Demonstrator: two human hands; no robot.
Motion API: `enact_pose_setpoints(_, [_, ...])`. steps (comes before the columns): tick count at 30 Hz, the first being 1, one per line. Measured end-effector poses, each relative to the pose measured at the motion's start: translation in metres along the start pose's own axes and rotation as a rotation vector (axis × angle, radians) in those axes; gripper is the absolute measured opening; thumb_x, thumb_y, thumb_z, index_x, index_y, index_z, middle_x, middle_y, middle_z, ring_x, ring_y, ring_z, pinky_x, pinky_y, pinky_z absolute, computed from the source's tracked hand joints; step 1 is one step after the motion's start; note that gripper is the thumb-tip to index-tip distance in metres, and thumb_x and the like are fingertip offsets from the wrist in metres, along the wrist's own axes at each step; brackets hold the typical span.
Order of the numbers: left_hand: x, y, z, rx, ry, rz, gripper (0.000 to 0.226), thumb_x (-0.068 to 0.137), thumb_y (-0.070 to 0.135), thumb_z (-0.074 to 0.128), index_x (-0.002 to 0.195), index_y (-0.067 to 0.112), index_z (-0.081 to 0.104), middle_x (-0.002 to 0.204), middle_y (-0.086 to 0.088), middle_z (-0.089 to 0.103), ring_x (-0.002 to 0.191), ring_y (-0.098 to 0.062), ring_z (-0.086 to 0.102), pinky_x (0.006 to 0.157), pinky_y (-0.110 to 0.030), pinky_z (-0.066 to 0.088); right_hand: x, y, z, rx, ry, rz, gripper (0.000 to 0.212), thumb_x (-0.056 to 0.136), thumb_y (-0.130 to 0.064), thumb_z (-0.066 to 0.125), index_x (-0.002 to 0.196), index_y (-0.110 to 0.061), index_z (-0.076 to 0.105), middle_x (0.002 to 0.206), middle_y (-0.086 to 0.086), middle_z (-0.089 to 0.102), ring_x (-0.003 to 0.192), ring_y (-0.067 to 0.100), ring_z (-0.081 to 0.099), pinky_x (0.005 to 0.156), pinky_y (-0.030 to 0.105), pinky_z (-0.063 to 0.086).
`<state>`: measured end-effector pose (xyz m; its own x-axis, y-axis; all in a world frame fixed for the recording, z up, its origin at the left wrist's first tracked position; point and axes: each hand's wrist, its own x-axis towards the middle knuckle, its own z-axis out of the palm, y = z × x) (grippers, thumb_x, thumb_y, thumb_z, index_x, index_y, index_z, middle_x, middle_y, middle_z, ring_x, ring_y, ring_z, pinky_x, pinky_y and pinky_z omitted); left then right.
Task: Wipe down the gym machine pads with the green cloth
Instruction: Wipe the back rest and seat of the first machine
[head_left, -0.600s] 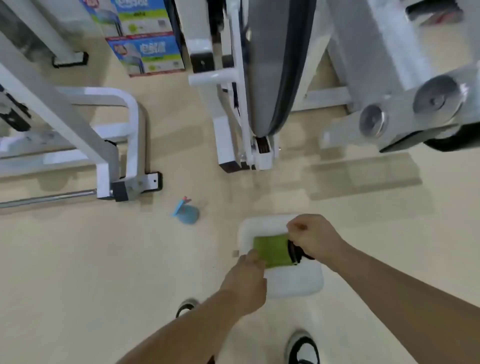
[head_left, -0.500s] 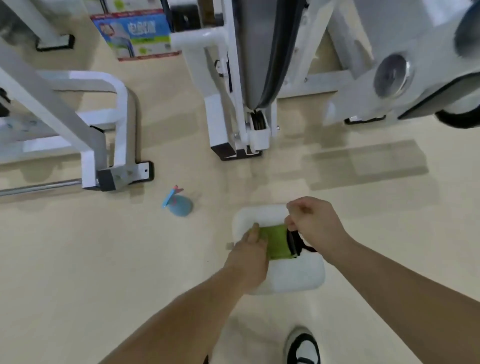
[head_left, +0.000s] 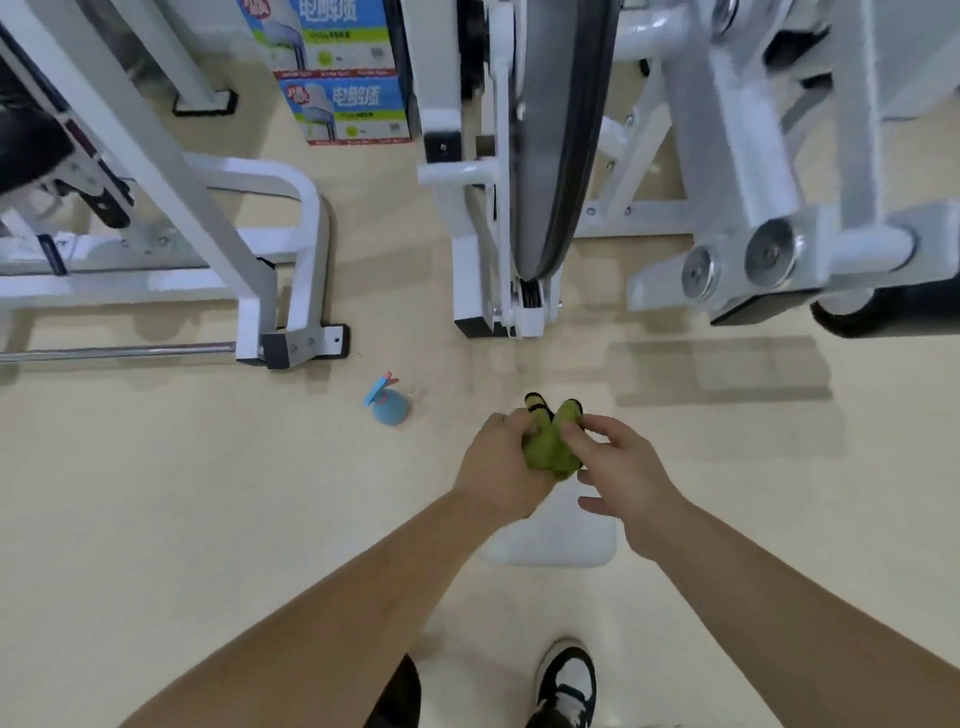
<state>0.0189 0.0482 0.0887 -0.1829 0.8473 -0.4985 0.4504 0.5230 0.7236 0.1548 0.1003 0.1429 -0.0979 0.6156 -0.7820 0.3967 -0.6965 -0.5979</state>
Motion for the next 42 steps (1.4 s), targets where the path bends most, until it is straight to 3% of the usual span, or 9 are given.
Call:
enact_pose_setpoints(4, [-0.093, 0.097, -0.101, -0.120, 0.177, 0.101, 0.033, 0.079, 0.012, 0.070, 0.102, 0.032, 0.058, 0.087, 0.014, 0.066, 0.082, -0.012, 0.065, 0.063, -0.025, 0.050, -0.092, -0.093, 0.009, 0.132, -0.203, 0.022, 0.052, 0.083, -0.054, 0.080, 0.128, -0.033, 0.065, 0.117, 0.001, 0.075, 0.102, 0.028, 0.076, 0.091, 0.051, 0.062])
enact_pose_setpoints(9, [-0.215, 0.174, -0.216, -0.425, 0.248, 0.154, 0.075, 0.077, 0.015, 0.083, 0.138, 0.041, 0.049, 0.119, 0.023, 0.064, 0.107, 0.007, 0.062, 0.082, -0.010, 0.051, -0.201, -0.183, 0.038, 0.178, -0.380, -0.082, 0.038, 0.093, -0.038, 0.072, 0.125, -0.019, 0.070, 0.118, 0.011, 0.077, 0.108, 0.034, 0.074, 0.099, 0.055, 0.057])
enact_pose_setpoints(17, [-0.330, 0.145, -0.388, -0.653, 0.260, 0.219, 0.052, 0.082, 0.026, 0.076, 0.130, 0.044, 0.065, 0.157, 0.030, 0.030, 0.140, 0.011, 0.036, 0.113, -0.029, 0.041, -0.328, -0.287, 0.195, 0.095, -0.340, -0.403, 0.022, 0.093, -0.033, 0.074, 0.112, -0.022, 0.070, 0.109, 0.006, 0.079, 0.102, 0.026, 0.076, 0.092, 0.048, 0.061])
enact_pose_setpoints(21, [-0.348, 0.124, -0.466, -0.672, 0.419, 0.141, 0.056, 0.075, 0.010, 0.082, 0.120, 0.037, 0.063, 0.133, 0.001, 0.059, 0.103, -0.016, 0.069, 0.088, -0.042, 0.061, -0.357, -0.329, 0.277, 0.063, -0.399, -0.456, 0.033, 0.099, -0.051, 0.062, 0.112, -0.023, 0.072, 0.106, 0.004, 0.080, 0.103, 0.026, 0.076, 0.093, 0.050, 0.060])
enact_pose_setpoints(25, [-0.339, 0.100, -0.541, -0.529, 0.544, 0.100, 0.072, 0.065, 0.020, 0.090, 0.124, 0.044, 0.055, 0.109, 0.007, 0.063, 0.079, -0.017, 0.064, 0.066, -0.026, 0.057, -0.366, -0.370, 0.343, 0.007, -0.389, -0.522, 0.031, 0.104, -0.049, 0.052, 0.105, -0.027, 0.074, 0.097, -0.003, 0.080, 0.098, 0.019, 0.077, 0.085, 0.040, 0.061])
enact_pose_setpoints(31, [-0.287, 0.095, -0.625, -0.680, 0.655, 0.066, 0.016, 0.086, 0.010, 0.073, 0.100, 0.019, 0.071, 0.069, 0.009, 0.062, 0.063, -0.008, 0.058, 0.061, -0.030, 0.054, -0.346, -0.441, 0.393, -0.243, -0.525, -0.340, 0.051, 0.103, -0.067, 0.032, 0.117, -0.033, 0.067, 0.108, 0.001, 0.078, 0.096, 0.033, 0.077, 0.084, 0.047, 0.063])
enact_pose_setpoints(35, [-0.242, 0.091, -0.690, -0.841, 0.795, -0.052, 0.030, 0.082, 0.031, 0.072, 0.087, 0.002, 0.066, 0.076, -0.011, 0.061, 0.067, -0.023, 0.058, 0.061, -0.039, 0.052, -0.319, -0.490, 0.428, -0.516, -0.456, -0.691, 0.014, 0.103, -0.052, 0.050, 0.111, -0.050, 0.061, 0.117, -0.010, 0.064, 0.074, 0.018, 0.073, 0.057, 0.027, 0.055])
enact_pose_setpoints(38, [-0.235, 0.100, -0.738, -0.908, 0.831, -0.064, 0.034, 0.094, 0.027, 0.062, 0.071, 0.002, 0.060, 0.060, -0.012, 0.058, 0.050, -0.023, 0.053, 0.048, -0.029, 0.041, -0.307, -0.533, 0.463, -0.552, -0.552, -1.002, 0.023, 0.098, -0.040, 0.065, 0.120, -0.048, 0.065, 0.114, -0.011, 0.062, 0.070, 0.000, 0.057, 0.067, 0.020, 0.051])
enact_pose_setpoints(42, [-0.228, 0.098, -0.799, -0.640, 0.887, -0.058, 0.054, 0.091, 0.051, 0.060, 0.063, 0.005, 0.052, 0.055, -0.007, 0.052, 0.051, -0.024, 0.050, 0.050, -0.032, 0.037, -0.303, -0.592, 0.505, -0.504, -0.753, -0.980, 0.026, 0.096, -0.039, 0.069, 0.121, -0.044, 0.070, 0.106, -0.009, 0.071, 0.088, 0.007, 0.065, 0.080, 0.021, 0.054])
